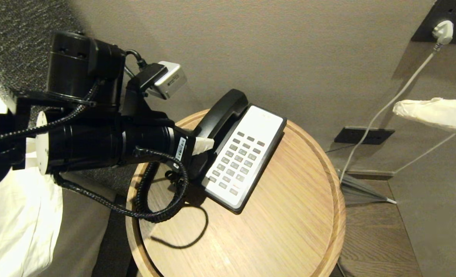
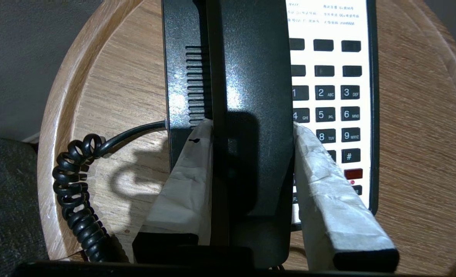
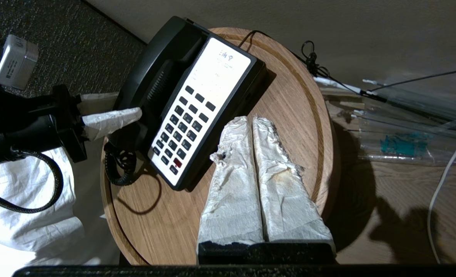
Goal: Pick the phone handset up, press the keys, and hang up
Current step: Put the handset back
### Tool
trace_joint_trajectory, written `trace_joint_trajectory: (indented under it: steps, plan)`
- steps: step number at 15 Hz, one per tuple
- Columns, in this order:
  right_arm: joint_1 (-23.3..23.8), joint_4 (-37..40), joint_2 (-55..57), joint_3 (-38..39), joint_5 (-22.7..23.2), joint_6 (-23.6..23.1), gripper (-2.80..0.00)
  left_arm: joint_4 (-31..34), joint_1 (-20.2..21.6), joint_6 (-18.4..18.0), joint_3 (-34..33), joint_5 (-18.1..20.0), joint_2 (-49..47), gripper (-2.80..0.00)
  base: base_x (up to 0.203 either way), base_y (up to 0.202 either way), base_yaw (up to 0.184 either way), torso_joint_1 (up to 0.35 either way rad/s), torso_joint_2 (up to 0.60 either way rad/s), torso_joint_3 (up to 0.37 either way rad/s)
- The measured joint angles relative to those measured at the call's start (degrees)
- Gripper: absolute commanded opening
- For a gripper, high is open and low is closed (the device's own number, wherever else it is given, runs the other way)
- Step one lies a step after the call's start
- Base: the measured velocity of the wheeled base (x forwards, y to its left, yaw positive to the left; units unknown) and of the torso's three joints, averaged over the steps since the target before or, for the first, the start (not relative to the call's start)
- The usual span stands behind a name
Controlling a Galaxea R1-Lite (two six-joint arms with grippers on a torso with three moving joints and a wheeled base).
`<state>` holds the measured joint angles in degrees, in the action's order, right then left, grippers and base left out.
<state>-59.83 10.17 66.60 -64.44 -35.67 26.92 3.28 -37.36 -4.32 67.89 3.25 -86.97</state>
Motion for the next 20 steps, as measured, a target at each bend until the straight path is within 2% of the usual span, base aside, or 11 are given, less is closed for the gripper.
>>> trace_joint_trajectory:
  steps: [8,14,15,20]
  plan:
    - [0.0,-0.1,0.2,-0.2,0.0,0.0,-2.8,-0.7,1.1,0.1,-1.4,2.0,-0.3,-2.8,0.0,0.0,0.0,0.0,0.0,0.0]
    - [0.0,-0.2,0.6,-0.2,0.1,0.0,-2.8,-1.2,1.2,0.5,-1.7,1.8,-1.2,-2.8,0.0,0.0,0.0,0.0,0.0,0.0]
    - [0.0,-0.2,0.6,-0.2,0.1,0.0,-2.8,-1.2,1.3,0.6,-1.7,1.8,-1.3,0.0,0.0,0.0,0.0,0.0,0.0,0.0]
    - [-0.1,-0.2,0.7,0.0,0.0,0.0,-2.8,-1.0,1.4,1.9,-0.6,1.6,-1.8,0.0,0.0,0.0,0.0,0.0,0.0,0.0]
